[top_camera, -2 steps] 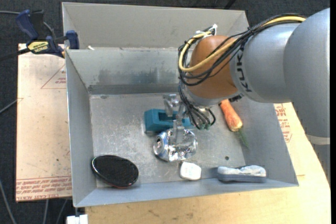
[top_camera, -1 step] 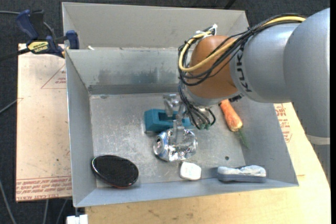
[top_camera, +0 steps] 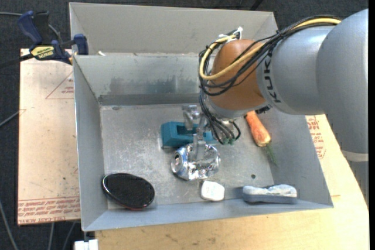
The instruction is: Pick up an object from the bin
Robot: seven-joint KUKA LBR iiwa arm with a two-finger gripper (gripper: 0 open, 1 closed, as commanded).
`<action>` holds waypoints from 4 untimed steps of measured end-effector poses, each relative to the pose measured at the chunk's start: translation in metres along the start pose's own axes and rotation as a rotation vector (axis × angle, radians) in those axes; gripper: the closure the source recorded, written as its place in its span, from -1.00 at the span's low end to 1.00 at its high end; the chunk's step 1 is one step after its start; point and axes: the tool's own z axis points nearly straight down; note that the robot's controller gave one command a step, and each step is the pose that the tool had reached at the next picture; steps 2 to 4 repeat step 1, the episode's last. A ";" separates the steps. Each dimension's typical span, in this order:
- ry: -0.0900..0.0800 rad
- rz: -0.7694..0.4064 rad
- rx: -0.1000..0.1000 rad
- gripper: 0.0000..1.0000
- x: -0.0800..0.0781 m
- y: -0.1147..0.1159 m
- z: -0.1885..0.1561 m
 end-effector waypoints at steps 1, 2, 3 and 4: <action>0.000 0.000 0.000 1.00 0.000 0.000 0.000; 0.000 0.000 0.000 1.00 0.000 0.000 0.000; 0.000 0.000 0.000 1.00 0.000 0.000 0.000; 0.000 0.000 0.000 1.00 0.000 0.000 0.000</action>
Offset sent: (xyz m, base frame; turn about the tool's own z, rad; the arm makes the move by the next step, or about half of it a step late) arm 0.0000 0.0000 0.0000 0.0000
